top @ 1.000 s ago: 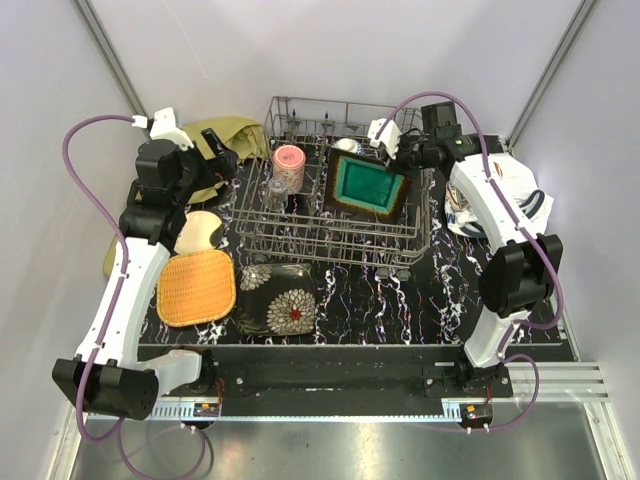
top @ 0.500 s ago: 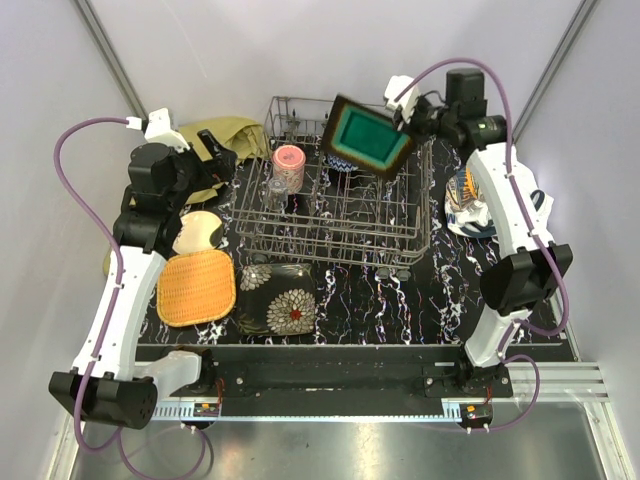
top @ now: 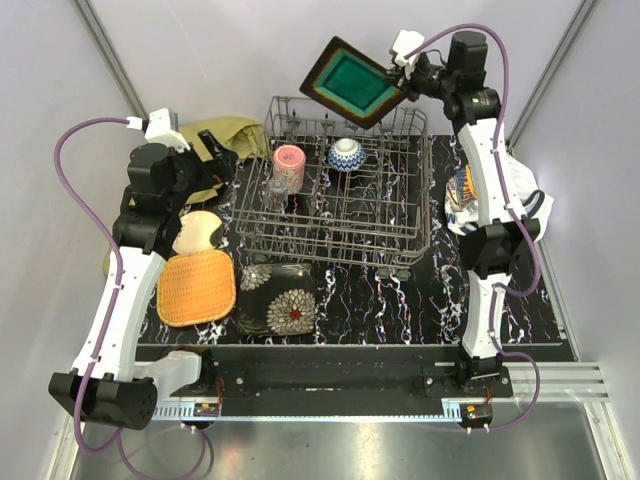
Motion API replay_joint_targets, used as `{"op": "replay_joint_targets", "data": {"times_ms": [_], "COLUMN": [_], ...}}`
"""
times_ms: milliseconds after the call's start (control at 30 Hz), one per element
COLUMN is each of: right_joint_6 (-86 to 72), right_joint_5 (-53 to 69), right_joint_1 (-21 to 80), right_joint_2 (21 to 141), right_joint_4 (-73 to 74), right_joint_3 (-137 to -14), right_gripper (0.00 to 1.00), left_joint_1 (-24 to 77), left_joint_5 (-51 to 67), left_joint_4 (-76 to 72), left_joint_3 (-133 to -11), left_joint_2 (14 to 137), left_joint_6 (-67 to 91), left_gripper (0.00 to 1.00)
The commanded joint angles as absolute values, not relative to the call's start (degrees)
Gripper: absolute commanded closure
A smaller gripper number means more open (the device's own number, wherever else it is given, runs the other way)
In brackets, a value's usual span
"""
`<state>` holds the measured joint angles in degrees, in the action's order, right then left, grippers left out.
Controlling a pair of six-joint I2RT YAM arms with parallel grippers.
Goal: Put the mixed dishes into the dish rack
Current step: Insert the plate into the dish rack
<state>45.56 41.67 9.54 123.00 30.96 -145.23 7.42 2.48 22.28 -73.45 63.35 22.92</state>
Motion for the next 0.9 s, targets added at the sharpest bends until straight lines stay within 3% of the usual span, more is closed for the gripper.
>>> {"op": "replay_joint_targets", "data": {"times_ms": [0, 567, 867], "right_joint_6": [38.2, 37.3, 46.9], "right_joint_5": [49.5, 48.8, 39.9], "right_joint_1": [10.0, 16.4, 19.9], "right_joint_2": [124.0, 128.4, 127.4], "right_joint_4": [13.4, 5.2, 9.0], "right_joint_3": [-150.6, -146.3, -142.9], "right_gripper": [1.0, 1.0, 1.0], "left_joint_1": [7.0, 6.9, 6.9], "left_joint_5": [3.9, 3.9, 4.3], "left_joint_4": [19.5, 19.2, 19.6], "left_joint_3": [-73.6, -72.9, -72.2], "left_joint_2": [62.8, 62.0, 61.2], "left_joint_6": [22.9, 23.0, 23.0], "left_gripper": [0.01, 0.01, 0.01]}}
